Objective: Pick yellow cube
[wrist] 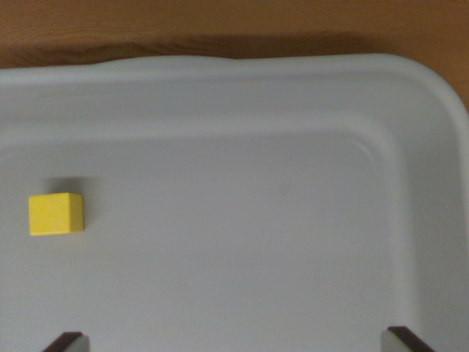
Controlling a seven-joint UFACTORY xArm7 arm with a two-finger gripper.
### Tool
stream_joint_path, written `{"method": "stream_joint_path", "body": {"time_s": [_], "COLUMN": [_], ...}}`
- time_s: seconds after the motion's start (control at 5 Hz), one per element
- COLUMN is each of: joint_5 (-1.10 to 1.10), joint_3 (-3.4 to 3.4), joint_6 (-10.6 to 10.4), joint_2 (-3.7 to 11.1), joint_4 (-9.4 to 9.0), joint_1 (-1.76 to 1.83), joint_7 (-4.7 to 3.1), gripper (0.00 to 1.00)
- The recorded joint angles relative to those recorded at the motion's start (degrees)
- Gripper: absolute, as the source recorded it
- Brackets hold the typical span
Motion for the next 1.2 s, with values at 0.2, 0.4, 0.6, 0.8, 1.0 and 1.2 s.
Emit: {"method": "stream_joint_path", "body": {"time_s": [0.2, 0.4, 0.6, 0.8, 1.0, 1.2], "joint_5": [0.0, 0.0, 0.0, -0.03, -0.03, -0.11], "joint_3": [0.0, 0.0, 0.0, 0.08, 0.08, 0.26], "joint_6": [0.0, -0.01, -0.01, -0.36, -0.36, -1.14], "joint_2": [0.0, 0.01, 0.01, 0.32, 0.32, 1.02], "joint_4": [0.0, 0.0, 0.0, -0.12, -0.12, -0.37], "joint_1": [0.0, 0.0, 0.0, 0.11, 0.11, 0.33], "joint_7": [0.0, 0.0, 0.0, 0.15, 0.15, 0.48], "gripper": [0.0, 0.0, 0.0, 0.0, 0.0, 0.0]}}
